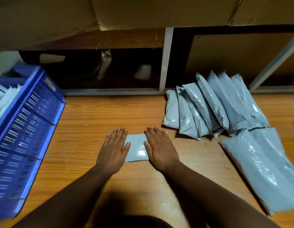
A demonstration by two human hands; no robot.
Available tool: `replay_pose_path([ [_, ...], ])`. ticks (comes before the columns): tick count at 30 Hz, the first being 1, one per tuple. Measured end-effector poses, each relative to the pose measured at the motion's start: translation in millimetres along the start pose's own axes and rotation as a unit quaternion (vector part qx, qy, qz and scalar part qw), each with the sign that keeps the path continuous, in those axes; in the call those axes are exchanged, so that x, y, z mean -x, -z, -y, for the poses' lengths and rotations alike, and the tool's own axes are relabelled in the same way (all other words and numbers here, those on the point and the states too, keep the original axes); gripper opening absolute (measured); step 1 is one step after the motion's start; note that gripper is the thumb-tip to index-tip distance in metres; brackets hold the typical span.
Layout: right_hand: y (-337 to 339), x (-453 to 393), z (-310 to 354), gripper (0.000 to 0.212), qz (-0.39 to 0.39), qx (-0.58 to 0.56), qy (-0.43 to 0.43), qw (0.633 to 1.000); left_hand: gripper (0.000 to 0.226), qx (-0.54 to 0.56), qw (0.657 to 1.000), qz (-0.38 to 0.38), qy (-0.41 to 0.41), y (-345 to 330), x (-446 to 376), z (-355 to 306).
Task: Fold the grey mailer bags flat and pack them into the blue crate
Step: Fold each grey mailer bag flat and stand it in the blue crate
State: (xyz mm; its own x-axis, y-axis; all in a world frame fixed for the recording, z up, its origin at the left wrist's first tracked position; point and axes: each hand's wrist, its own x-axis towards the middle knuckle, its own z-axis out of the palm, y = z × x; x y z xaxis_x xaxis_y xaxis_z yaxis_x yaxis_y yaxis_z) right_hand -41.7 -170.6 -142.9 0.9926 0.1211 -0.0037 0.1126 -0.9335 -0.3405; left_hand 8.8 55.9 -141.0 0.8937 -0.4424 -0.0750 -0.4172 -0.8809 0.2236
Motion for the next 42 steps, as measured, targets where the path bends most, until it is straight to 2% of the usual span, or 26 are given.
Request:
replay_pose_path([
  [3,2,0,-1,0.061,0.004,-0.012,0.004,1.000,0.077,0.025,1.000,0.014,-0.007,3,0,1],
  [7,11,9,-12,0.061,0.020,-0.042,0.013,0.999,0.083,0.121,0.992,0.029,0.022,10,3,8],
  [10,10,38,-11,0.063,0.006,-0.015,0.006,1.000,0.089,0.054,0.998,0.033,0.011,8,19,11],
  [13,7,47,-9,0.067,-0.003,-0.014,-0.041,0.999,0.094,0.043,0.998,0.034,0.016,4,19,10],
  [15,6,41,-9,0.068,0.002,-0.001,-0.043,0.999,0.093,0.032,0.999,0.035,0.020,2,16,8],
  [20,16,41,-10,0.069,0.030,-0.019,-0.046,0.998,0.088,0.074,0.995,0.067,0.024,17,17,2],
  [24,46,27,6,0.056,-0.014,-0.034,-0.020,0.999,0.073,0.114,0.992,0.061,0.008,43,7,3],
  [26,55,16,24,0.054,0.014,-0.042,0.001,0.999,0.060,0.125,0.990,0.062,0.006,56,9,6],
  [29,71,-5,50,0.048,0.110,-0.038,0.042,0.992,0.049,0.122,0.990,0.071,-0.012,77,14,16],
  [31,79,-18,64,0.034,0.138,-0.041,0.055,0.988,0.045,0.118,0.991,0.055,-0.029,94,18,25],
  [34,86,-24,82,0.021,0.091,-0.084,0.032,0.992,0.053,0.112,0.991,0.010,-0.076,118,19,44],
  [38,99,-32,111,0.016,0.014,-0.170,-0.019,0.985,0.080,0.128,0.982,-0.084,-0.108,154,21,76],
  [42,121,-48,167,0.015,-0.026,-0.297,-0.037,0.954,0.089,0.131,0.964,-0.154,-0.170,207,23,105],
])
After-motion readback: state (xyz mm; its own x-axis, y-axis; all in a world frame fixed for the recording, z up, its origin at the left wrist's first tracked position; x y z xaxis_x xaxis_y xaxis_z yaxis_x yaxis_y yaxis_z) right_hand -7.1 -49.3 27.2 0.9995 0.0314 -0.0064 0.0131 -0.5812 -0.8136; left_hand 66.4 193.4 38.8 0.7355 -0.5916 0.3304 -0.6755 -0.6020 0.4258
